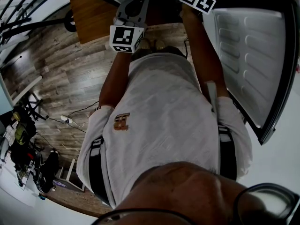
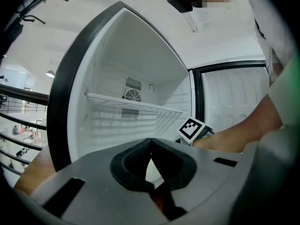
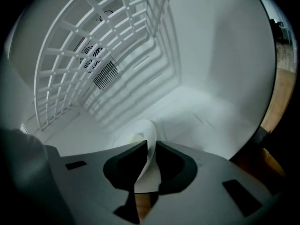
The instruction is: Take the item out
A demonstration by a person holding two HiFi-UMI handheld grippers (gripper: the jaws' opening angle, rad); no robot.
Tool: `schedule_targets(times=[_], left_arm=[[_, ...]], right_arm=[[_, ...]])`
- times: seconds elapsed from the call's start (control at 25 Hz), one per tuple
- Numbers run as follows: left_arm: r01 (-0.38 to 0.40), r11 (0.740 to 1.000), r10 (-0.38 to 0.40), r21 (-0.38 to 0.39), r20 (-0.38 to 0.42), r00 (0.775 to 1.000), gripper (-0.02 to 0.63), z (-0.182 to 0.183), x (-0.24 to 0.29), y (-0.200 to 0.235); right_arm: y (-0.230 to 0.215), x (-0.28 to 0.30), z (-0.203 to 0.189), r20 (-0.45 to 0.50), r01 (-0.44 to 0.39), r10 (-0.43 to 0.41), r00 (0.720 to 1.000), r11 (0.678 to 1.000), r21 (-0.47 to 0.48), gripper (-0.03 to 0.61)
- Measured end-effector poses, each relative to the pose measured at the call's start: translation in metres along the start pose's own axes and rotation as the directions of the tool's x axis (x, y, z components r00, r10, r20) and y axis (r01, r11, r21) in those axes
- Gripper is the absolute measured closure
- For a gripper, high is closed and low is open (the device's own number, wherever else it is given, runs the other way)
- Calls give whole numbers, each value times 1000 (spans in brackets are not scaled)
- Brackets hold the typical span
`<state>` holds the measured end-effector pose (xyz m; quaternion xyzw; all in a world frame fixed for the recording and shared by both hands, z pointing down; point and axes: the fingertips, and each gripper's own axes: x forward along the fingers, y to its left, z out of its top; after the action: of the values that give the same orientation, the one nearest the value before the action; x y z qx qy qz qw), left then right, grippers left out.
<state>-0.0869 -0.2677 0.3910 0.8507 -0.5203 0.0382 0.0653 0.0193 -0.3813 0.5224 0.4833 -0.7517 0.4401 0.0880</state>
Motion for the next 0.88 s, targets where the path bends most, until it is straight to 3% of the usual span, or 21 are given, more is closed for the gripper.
schedule_targets(times=[0.4,0.88], left_arm=[[33,999,-33,-6,-9,999,595,-5,6,-6],[51,999,-51,-9,-20,998,595,-6,5,-8]], right_arm=[[8,-18,1,108,-39,20,994,983,181,525],[15,-46,-28,173,-30,-20,985,960,278,525]])
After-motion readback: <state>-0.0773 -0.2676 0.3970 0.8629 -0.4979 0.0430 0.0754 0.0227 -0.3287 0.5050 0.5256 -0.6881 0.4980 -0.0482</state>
